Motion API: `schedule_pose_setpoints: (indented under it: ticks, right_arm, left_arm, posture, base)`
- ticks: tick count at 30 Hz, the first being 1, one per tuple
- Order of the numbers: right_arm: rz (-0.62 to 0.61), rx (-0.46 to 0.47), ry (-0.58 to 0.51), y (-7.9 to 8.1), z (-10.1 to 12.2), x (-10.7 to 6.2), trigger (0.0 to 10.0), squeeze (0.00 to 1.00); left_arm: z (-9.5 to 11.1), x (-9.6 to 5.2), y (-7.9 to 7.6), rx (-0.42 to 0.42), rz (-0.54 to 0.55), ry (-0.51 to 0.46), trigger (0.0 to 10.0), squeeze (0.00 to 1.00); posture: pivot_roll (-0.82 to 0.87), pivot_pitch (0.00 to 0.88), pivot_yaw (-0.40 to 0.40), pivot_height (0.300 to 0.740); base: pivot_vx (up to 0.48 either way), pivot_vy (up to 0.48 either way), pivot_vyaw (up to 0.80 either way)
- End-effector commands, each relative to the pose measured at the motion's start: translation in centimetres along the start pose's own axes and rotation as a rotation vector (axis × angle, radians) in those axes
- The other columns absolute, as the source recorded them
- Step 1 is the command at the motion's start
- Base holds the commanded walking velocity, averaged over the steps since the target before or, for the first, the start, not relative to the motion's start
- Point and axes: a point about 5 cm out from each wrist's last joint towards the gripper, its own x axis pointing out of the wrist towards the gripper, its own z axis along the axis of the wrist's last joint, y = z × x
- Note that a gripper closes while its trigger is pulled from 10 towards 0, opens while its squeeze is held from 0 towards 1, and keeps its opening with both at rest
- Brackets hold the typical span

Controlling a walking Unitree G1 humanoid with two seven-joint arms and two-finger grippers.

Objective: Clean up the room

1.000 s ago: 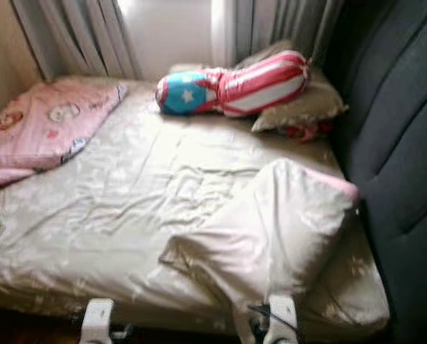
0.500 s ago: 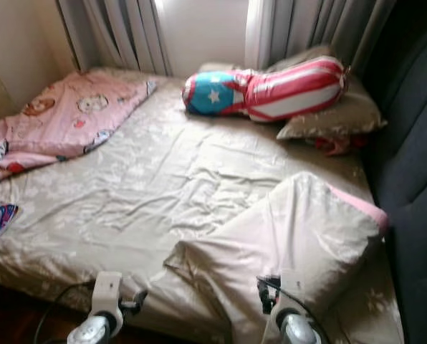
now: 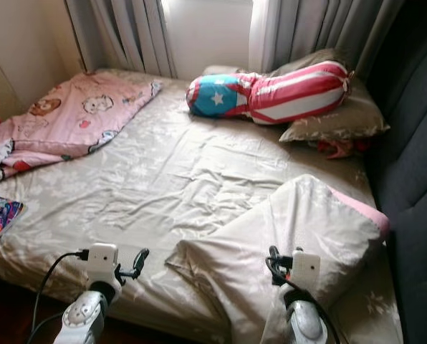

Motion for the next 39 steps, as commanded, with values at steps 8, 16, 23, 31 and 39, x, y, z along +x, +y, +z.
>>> schedule_pose_setpoints:
  ticks: [8,16,23,31,39]
  right_arm:
    - [-0.085,0.021,0.045,-0.4,-0.8,-0.5,10.0,0.00]
    - [-0.086,0.019,0.036,0.1,-0.3,0.1,10.0,0.00]
    - [-0.089,0.020,0.056,0.0,-0.2,0.4,10.0,0.00]
    - [-0.081,0.029,0.074,0.5,0.1,1.1,10.0,0.00]
    - [-0.086,0.021,0.095,0.4,0.8,2.0,10.0,1.00]
  left_arm:
    - [0.4,0.0,-0.6,0.012,-0.032,-0.031,10.0,0.00]
    - [1.1,0.6,-0.7,0.005,-0.019,-0.042,10.0,0.00]
    - [1.4,0.7,-0.6,0.002,-0.005,-0.048,10.0,0.00]
    - [1.4,0.8,-0.6,-0.001,-0.004,-0.044,10.0,0.00]
    - [1.4,0.7,-0.5,-0.004,-0.003,-0.041,10.0,0.00]
  posture:
    - [-0.09,0.000,-0.029,0.705]
    - [-0.09,0.000,-0.029,0.685]
    - [-0.08,0.000,-0.026,0.665]
    - [-0.07,0.005,-0.024,0.665]
    - [-0.06,0.018,-0.025,0.665]
  base:
    - [0.000,0.000,0.00]
    - [0.000,0.000,0.00]
    - [0.000,0.000,0.00]
    - [0.000,0.000,0.00]
    - [0.000,0.000,0.00]
